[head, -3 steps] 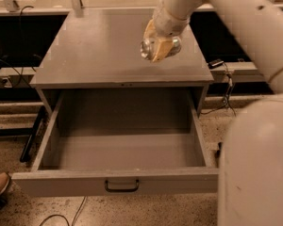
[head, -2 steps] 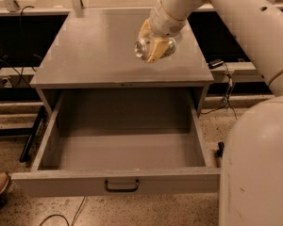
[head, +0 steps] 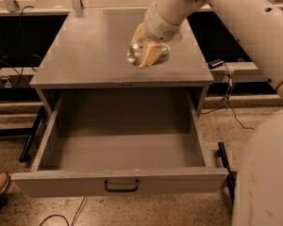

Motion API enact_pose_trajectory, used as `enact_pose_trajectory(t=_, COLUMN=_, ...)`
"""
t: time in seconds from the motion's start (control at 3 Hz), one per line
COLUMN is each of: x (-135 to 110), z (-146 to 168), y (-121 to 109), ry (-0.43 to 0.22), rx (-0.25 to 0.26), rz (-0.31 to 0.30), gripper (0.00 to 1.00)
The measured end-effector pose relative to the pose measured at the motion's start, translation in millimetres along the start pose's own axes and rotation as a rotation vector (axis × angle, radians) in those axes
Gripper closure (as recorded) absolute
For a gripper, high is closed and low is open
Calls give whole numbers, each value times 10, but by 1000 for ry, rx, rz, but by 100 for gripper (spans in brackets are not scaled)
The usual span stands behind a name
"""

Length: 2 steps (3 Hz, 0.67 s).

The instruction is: Place 7up can into top drawer

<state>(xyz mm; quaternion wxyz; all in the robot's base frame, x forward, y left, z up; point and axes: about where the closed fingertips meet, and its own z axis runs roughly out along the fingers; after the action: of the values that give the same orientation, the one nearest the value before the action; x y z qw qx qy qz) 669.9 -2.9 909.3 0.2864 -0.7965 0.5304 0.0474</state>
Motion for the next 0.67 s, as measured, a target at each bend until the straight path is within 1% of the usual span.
enact_pose_trajectory(t=0.33, x=-469, z=80, y=276, ry=-35, rx=-44, rz=53, gripper=100)
enact_pose_trajectory(t=0.67, x=-898, z=313, y=636, ry=-99, rx=-83, rz=145, gripper=100)
